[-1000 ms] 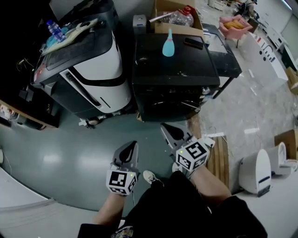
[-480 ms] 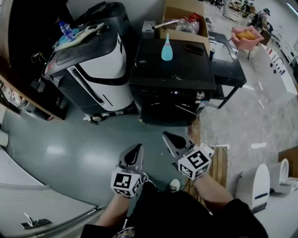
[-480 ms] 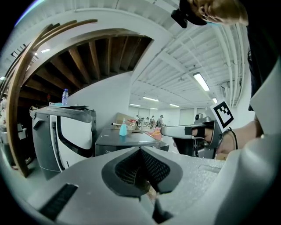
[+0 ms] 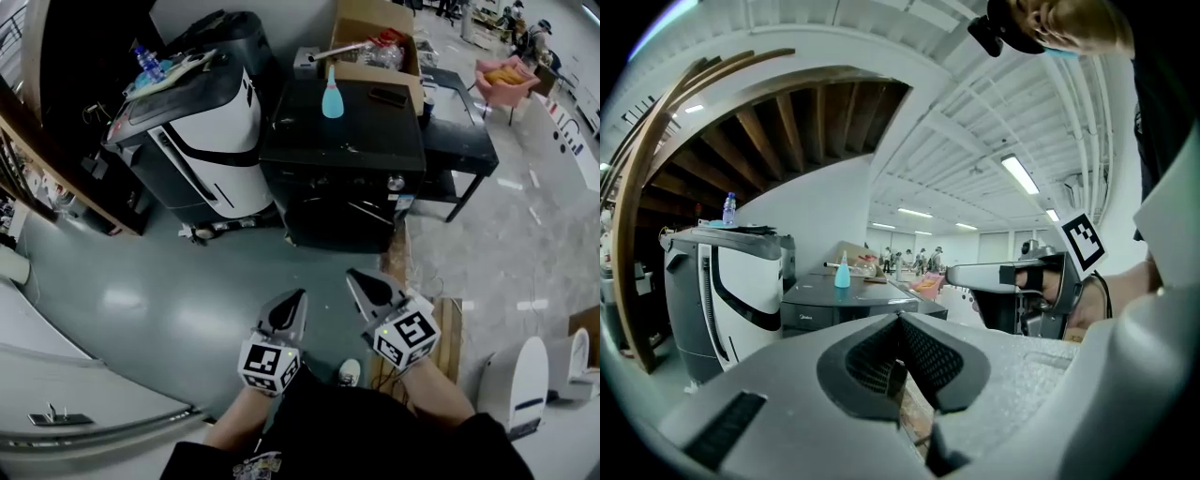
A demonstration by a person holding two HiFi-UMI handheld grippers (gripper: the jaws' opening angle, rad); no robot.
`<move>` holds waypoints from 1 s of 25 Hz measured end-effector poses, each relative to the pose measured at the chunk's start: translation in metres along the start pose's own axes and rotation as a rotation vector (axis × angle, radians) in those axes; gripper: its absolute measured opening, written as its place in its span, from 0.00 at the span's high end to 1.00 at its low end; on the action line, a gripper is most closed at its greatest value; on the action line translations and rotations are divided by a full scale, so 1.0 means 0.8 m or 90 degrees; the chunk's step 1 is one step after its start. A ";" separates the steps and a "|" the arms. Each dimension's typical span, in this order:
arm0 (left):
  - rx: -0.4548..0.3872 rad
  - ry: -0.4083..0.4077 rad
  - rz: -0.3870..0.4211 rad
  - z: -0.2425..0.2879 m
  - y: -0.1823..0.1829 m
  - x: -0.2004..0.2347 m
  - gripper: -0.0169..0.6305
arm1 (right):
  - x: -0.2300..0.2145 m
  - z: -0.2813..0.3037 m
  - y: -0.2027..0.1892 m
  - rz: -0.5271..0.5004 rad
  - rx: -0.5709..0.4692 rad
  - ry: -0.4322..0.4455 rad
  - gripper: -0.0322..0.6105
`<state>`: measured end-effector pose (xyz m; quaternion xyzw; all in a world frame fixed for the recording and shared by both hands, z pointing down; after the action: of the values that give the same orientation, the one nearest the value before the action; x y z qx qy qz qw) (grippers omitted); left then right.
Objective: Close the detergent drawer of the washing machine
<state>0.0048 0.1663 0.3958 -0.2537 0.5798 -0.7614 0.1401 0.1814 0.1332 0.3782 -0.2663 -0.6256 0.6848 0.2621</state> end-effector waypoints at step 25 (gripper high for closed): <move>0.002 0.009 0.017 0.014 -0.002 -0.052 0.97 | -0.025 -0.043 -0.018 0.042 0.006 0.011 0.95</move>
<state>0.0456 0.1788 0.3905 -0.2403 0.5832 -0.7621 0.1463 0.2200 0.1448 0.3905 -0.2919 -0.6110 0.6936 0.2458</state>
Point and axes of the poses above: the fingertips, and each gripper's own axes: z forward along the fingers, x to its left, y out of its top, the point moved 7 cm from there along -z, backward along the fingers, and after that the axes turned 7 degrees about -z, right-handed, at the moved point
